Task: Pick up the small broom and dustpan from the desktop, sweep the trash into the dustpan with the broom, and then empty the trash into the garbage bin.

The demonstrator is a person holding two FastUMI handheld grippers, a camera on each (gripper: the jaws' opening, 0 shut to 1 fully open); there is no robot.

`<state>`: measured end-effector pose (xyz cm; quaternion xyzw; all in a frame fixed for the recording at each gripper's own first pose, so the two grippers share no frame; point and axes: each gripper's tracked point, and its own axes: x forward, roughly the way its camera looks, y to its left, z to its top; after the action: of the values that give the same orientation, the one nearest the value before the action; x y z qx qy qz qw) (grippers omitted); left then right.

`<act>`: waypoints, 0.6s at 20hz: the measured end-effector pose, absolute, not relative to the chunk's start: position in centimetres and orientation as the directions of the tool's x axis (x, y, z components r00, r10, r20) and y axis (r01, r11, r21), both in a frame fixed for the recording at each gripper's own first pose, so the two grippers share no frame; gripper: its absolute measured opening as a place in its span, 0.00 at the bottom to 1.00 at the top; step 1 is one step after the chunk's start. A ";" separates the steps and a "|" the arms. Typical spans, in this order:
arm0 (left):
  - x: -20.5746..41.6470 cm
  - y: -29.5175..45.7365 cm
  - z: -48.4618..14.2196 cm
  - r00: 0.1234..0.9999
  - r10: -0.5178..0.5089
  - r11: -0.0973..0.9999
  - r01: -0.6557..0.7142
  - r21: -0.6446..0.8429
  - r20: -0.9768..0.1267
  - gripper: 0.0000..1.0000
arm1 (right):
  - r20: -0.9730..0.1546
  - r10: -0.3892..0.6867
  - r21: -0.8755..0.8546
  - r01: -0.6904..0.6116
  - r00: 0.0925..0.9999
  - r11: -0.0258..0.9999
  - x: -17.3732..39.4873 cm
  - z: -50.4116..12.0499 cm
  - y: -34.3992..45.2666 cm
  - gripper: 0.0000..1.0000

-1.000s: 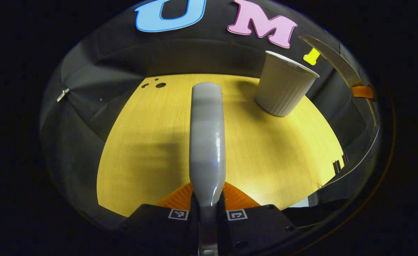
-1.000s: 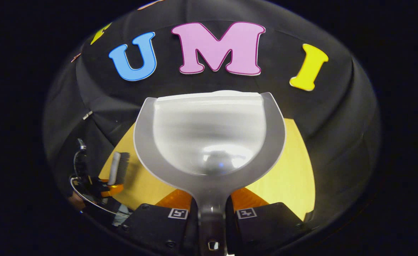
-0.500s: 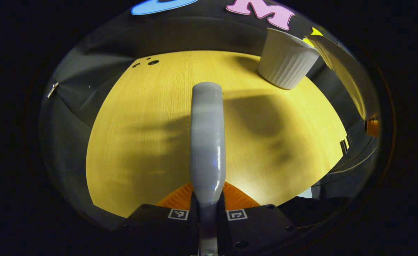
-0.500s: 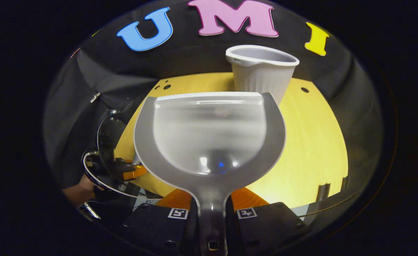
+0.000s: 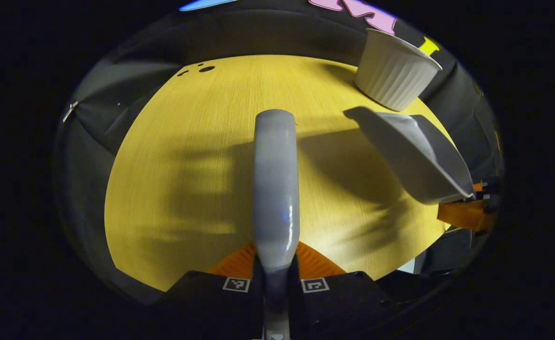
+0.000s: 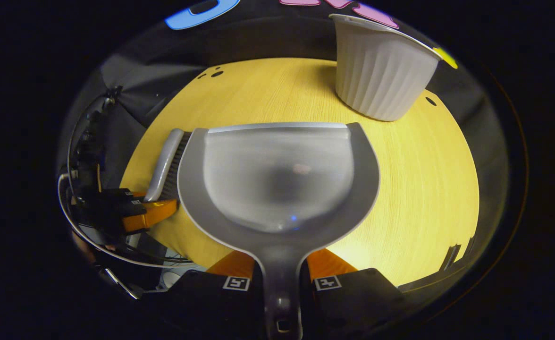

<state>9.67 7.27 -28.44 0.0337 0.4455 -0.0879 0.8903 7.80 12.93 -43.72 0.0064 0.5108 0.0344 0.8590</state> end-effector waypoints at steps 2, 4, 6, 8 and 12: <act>9.8 7.4 -28.5 0.587 -0.098 0.987 0.162 -0.001 -0.804 0.25 | -0.885 0.049 0.029 -0.050 0.464 0.998 8.4 -45.2 13.0 0.35; 9.9 7.2 -28.9 0.577 -0.082 0.988 0.151 0.008 -0.813 0.26 | -0.894 0.038 0.026 -0.034 0.447 0.999 9.2 -46.7 12.9 0.35; 10.3 6.8 -29.4 0.566 -0.075 0.990 0.144 0.008 -0.821 0.26 | -0.904 0.038 0.039 -0.006 0.426 0.999 9.8 -47.7 12.6 0.36; 10.8 7.0 -29.4 0.570 -0.063 0.990 0.141 0.022 -0.819 0.24 | -0.906 0.027 0.031 0.003 0.423 1.000 10.1 -47.6 12.5 0.29; 10.7 6.8 -29.1 0.566 -0.064 0.990 0.143 0.022 -0.822 0.30 | -0.903 0.041 0.041 -0.010 0.427 0.999 9.7 -47.7 13.5 0.40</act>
<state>10.68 6.79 -29.10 0.0428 0.4623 -0.0584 0.8837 9.65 13.47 -47.68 0.0144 0.5349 0.0152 0.8447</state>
